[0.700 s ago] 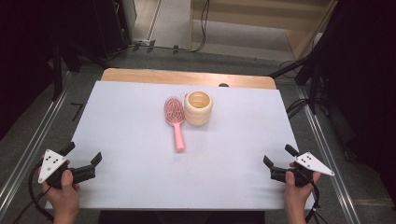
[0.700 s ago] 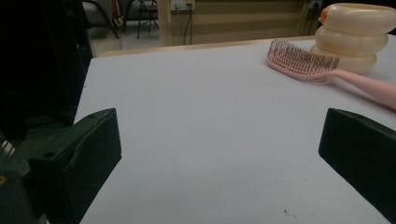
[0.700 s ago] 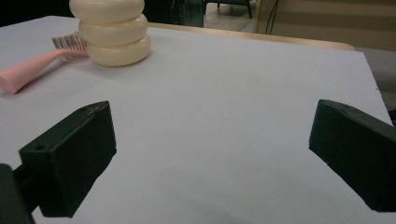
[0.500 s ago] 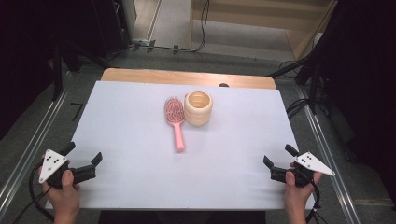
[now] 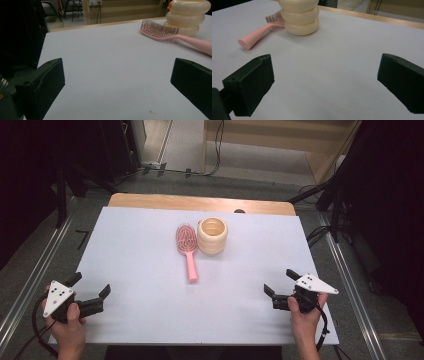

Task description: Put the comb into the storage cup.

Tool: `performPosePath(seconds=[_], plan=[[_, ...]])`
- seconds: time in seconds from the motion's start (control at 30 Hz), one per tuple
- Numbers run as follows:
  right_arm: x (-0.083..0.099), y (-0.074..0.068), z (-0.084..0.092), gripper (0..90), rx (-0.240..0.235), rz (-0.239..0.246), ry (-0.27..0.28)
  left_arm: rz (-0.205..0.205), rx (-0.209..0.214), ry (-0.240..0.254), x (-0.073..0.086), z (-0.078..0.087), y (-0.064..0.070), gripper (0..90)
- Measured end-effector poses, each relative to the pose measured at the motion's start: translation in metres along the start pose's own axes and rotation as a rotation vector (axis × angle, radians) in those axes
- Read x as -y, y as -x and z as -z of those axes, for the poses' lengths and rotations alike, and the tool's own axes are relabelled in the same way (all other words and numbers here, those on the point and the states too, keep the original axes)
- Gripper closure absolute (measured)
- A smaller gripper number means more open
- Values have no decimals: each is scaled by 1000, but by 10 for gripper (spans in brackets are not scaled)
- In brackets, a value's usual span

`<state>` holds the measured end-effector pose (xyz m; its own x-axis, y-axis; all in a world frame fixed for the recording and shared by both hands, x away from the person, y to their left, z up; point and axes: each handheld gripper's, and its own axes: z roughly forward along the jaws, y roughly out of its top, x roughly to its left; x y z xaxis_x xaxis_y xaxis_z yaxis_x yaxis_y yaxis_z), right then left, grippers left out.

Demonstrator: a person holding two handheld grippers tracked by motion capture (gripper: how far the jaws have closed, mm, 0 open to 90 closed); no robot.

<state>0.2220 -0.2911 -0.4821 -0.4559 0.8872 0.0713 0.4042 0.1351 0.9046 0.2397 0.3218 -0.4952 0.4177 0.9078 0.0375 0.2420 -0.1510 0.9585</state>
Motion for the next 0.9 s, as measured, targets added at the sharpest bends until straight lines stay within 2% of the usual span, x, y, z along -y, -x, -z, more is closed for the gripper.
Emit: performPosePath(seconds=[0.23, 0.8, 0.9], plan=[[-19, -22, -21, 0, -71, 19, -22, -4, 3, 2, 0, 0, 0, 0], [-60, -58, -62, 0, -154, 62, -52, -7, 12, 6, 0, 1, 1, 0], [-67, -63, -69, 0, -182, 67, -60, -4, 15, 10, 0, 1, 1, 0]])
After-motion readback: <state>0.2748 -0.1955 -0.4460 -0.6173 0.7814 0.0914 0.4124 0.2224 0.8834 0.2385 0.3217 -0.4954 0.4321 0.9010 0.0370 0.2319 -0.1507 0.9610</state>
